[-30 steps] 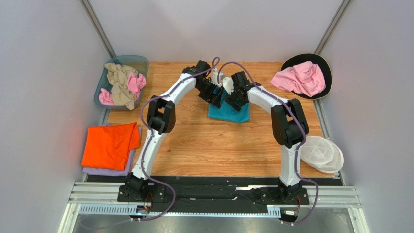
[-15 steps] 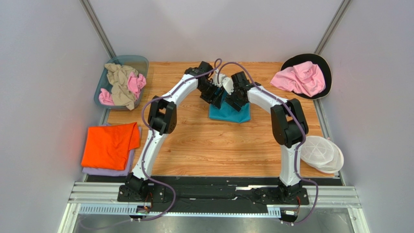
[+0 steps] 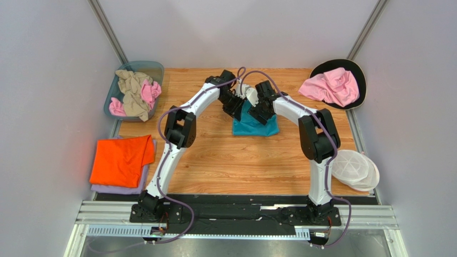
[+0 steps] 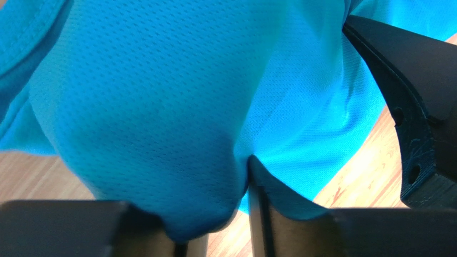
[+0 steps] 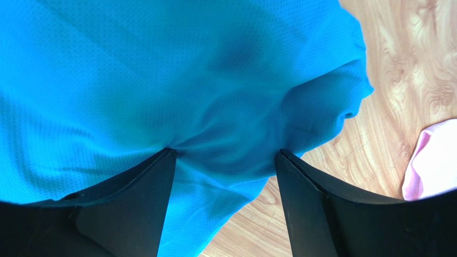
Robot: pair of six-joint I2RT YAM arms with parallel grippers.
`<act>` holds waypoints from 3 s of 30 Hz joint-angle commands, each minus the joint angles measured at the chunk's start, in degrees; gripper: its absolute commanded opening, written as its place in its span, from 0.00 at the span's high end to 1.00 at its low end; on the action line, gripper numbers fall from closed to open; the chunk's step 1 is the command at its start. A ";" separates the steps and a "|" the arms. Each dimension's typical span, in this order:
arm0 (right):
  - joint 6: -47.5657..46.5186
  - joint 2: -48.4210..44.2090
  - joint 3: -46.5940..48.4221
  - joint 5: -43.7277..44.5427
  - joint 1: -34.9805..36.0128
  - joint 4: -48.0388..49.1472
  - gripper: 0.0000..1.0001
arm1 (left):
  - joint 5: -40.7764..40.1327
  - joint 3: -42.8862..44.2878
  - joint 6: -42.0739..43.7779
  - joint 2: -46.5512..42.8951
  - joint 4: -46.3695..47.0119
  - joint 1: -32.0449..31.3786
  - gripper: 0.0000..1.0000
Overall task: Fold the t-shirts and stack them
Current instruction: Fold the tshirt, then neatly place the folded tshirt to the corner
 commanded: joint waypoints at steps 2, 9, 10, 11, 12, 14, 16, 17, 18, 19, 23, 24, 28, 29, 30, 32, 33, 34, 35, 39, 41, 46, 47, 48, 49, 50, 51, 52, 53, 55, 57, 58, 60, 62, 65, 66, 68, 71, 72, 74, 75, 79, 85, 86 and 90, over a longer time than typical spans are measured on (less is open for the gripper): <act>-1.67 -2.33 -1.56 -0.38 1.06 2.79 0.27 | 2.79 0.43 1.54 0.87 -1.99 -2.32 0.84; -3.25 -3.38 -4.11 0.94 -0.08 3.40 0.28 | 4.81 -4.92 2.59 -1.68 -0.76 -1.44 1.00; -3.42 -3.56 -4.38 1.03 -0.35 3.41 0.28 | 4.99 -5.54 2.85 -1.94 -0.76 -1.09 1.00; -3.60 -4.08 -4.73 1.03 -0.52 3.49 0.28 | 5.16 -6.16 3.20 -2.90 -0.67 -0.91 1.00; -3.69 -4.43 -5.34 1.12 -0.70 3.75 0.28 | 5.95 -7.29 3.29 -3.26 -0.58 -0.65 1.00; -3.95 -5.31 -5.87 1.29 -1.23 4.11 0.28 | 6.92 -8.62 3.47 -4.75 -0.06 0.23 1.00; -3.87 -6.72 -6.40 1.21 -1.58 4.11 0.28 | 7.54 -9.94 3.91 -5.90 -0.14 0.85 1.00; -3.78 -7.24 -6.49 1.12 -1.67 4.11 0.28 | 7.54 -10.46 4.43 -6.95 -0.14 1.02 1.00; -3.69 -8.56 -6.66 0.94 -1.75 4.11 0.28 | 7.36 -11.08 4.87 -7.48 -0.40 1.11 1.00; -3.69 -9.18 -6.93 0.86 -1.75 4.20 0.28 | 7.19 -11.43 5.23 -7.92 -0.67 1.20 1.00; -3.16 -11.99 -6.49 0.33 -1.76 2.80 0.27 | 7.01 -13.10 6.37 -10.12 -0.93 1.38 1.00; -3.16 -12.34 -6.32 0.33 -1.75 2.44 0.27 | 6.75 -13.19 6.63 -10.21 -1.19 1.38 1.00; -3.34 -15.15 -6.84 0.94 -1.84 1.91 0.27 | 5.00 -14.68 8.30 -11.70 -2.86 1.64 1.00; -3.60 -16.29 -7.54 1.12 -1.84 1.82 0.27 | 4.29 -15.38 9.00 -12.83 -2.95 1.73 1.00; -3.77 -16.65 -7.89 1.47 -1.93 1.82 0.27 | 3.16 -17.39 9.44 -13.72 -2.87 1.90 1.00; -4.04 -17.62 -9.21 2.08 -2.19 1.91 0.27 | 2.10 -19.95 10.15 -17.04 -2.17 2.69 1.00; -4.04 -17.97 -9.65 2.17 -2.46 2.00 0.27 | 0.61 -23.09 10.33 -18.46 -1.64 3.04 1.00; -4.04 -18.23 -10.26 2.26 -2.46 2.09 0.27 | -0.19 -24.86 10.59 -21.60 -0.33 3.74 1.00; -4.04 -18.58 -10.79 2.35 -2.46 2.17 0.27 | -1.15 -26.80 10.76 -23.37 0.38 4.10 1.00; -3.78 -19.73 -13.95 2.61 -2.63 2.70 0.27 | -7.64 -39.69 11.73 -33.13 4.69 5.68 1.00; -3.43 -19.91 -14.84 2.61 -2.55 2.79 0.27 | -10.20 -45.67 12.87 -39.10 6.27 6.30 1.00; -2.90 -21.48 -17.91 2.35 -2.55 2.97 0.27 | -18.29 -55.72 14.98 -50.87 8.47 7.96 1.00; -2.90 -21.92 -18.26 2.26 -2.63 3.05 0.27 | -19.34 -58.60 15.33 -52.29 8.65 8.32 1.00; -2.72 -22.36 -18.70 2.44 -2.55 3.05 0.27 | -21.10 -60.11 15.60 -53.61 9.17 9.10 1.00; -2.72 -23.24 -19.40 2.26 -2.46 3.14 0.27 | -22.16 -61.52 16.30 -56.15 9.26 9.46 1.00; -2.72 -23.68 -19.67 2.26 -2.55 3.06 0.27 | -23.21 -64.06 16.74 -57.39 9.35 9.90 1.00; -2.63 -24.12 -20.02 2.26 -2.46 3.05 0.27 | -25.40 -65.47 17.09 -58.54 9.61 10.51 1.00; -2.72 -24.91 -20.29 2.17 -2.55 2.97 0.27 | -26.46 -66.79 18.05 -60.99 9.70 10.95 1.00; -2.63 -25.35 -20.55 2.17 -2.46 2.88 0.27 | -28.04 -69.42 18.58 -62.31 9.79 11.30 1.00; -2.46 -25.79 -20.73 1.73 -2.46 2.35 0.27 | -29.72 -71.72 19.90 -66.34 10.05 12.62 1.00; -2.20 -25.97 -20.73 1.73 -2.46 1.82 0.27 | -31.40 -74.44 20.78 -69.08 9.97 13.59 1.00; -2.19 -26.06 -20.82 1.56 -2.46 1.91 0.27 | -32.88 -75.15 21.83 -71.79 9.88 13.77 1.00; -2.11 -26.50 -21.08 1.38 -2.46 1.82 0.27 | -35.08 -76.82 23.06 -74.27 8.57 14.55 1.00; -1.84 -26.67 -21.17 1.29 -2.37 1.74 0.27 | -35.96 -77.70 23.77 -77.79 7.34 15.43 1.00; -1.76 -26.94 -21.43 1.21 -2.37 1.65 0.27 | -37.72 -79.02 25.44 -82.36 4.87 17.19 1.00; -1.67 -26.94 -21.52 1.03 -2.37 1.74 0.27 | -38.16 -79.46 26.58 -84.46 4.26 18.24 1.00; -1.67 -27.03 -21.61 1.03 -2.20 1.65 0.27 | -39.91 -81.21 27.81 -86.23 3.99 20.08 1.00; -1.40 -27.29 -21.87 0.94 -2.02 1.56 0.27 | -40.62 -83.94 30.62 -89.22 3.99 23.77 1.00; -1.40 -27.38 -21.96 0.94 -2.02 1.65 0.27 | -40.63 -84.64 32.02 -90.27 3.99 24.83 1.00; -1.40 -27.73 -22.22 0.94 -1.93 1.65 0.27 | -40.45 -86.05 33.44 -91.59 3.73 27.99 1.00; -1.49 -27.73 -22.22 1.03 -1.93 1.74 0.27 | -40.28 -86.49 34.75 -93.07 3.55 28.79 1.00; -1.49 -27.55 -22.58 1.03 -2.02 1.65 0.27 | -39.49 -88.34 38.36 -96.77 3.20 34.50 1.00; -1.23 -27.11 -22.14 0.77 -1.84 1.47 0.27 | -38.08 -88.43 44.95 -99.94 2.76 43.02 1.00; -1.23 -27.11 -21.96 0.68 -1.84 1.47 0.27 | -37.82 -88.34 46.70 -100.03 2.93 45.47 1.00; -0.96 -26.76 -21.78 0.68 -1.84 1.30 0.27 | -35.89 -87.90 50.93 -99.16 3.81 51.73 1.00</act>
